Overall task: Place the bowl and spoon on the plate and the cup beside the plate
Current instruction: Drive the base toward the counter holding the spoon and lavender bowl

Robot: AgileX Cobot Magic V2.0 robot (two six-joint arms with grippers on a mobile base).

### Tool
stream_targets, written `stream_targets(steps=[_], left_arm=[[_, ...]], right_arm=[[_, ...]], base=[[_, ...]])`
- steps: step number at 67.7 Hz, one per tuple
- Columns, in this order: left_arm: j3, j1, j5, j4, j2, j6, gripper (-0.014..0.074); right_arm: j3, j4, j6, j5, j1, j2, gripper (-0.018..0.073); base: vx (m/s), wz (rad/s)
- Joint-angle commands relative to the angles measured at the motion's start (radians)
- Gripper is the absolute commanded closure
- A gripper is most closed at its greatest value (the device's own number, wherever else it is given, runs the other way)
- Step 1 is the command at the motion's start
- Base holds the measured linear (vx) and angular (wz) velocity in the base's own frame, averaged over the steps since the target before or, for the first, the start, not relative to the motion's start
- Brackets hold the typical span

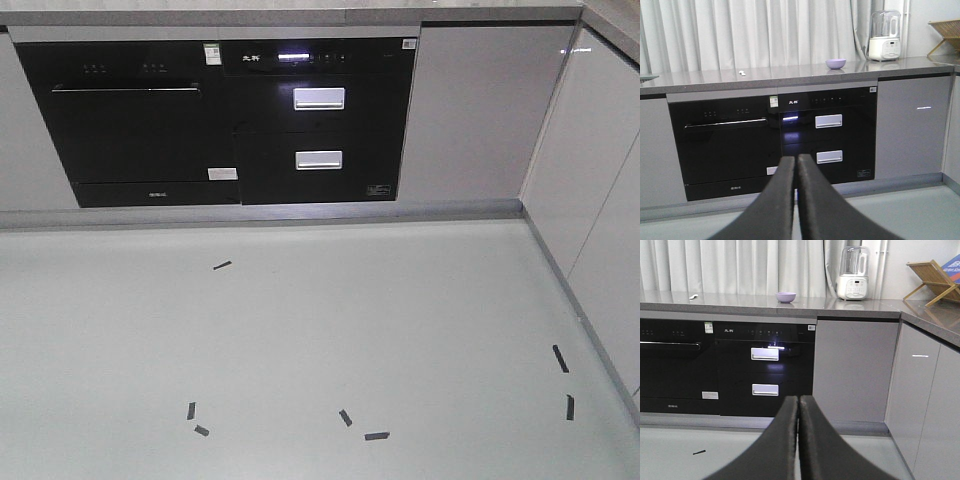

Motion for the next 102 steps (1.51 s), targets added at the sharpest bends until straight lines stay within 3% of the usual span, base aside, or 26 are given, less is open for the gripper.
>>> stream_targets(steps=[1,102], left_arm=[[-0.025,0.001,-0.07,-0.004,-0.007,-0.008,0.0604],[-0.025,0.001,-0.07,-0.004,-0.007,-0.008,0.0604]], right_arm=[[0.004,-0.01,0.0,-0.075,-0.005,-0.014,0.0561],[0.004,-0.01,0.0,-0.075,-0.005,-0.014,0.0561]], base=[[0.05,0.08],[0.13,0.01]])
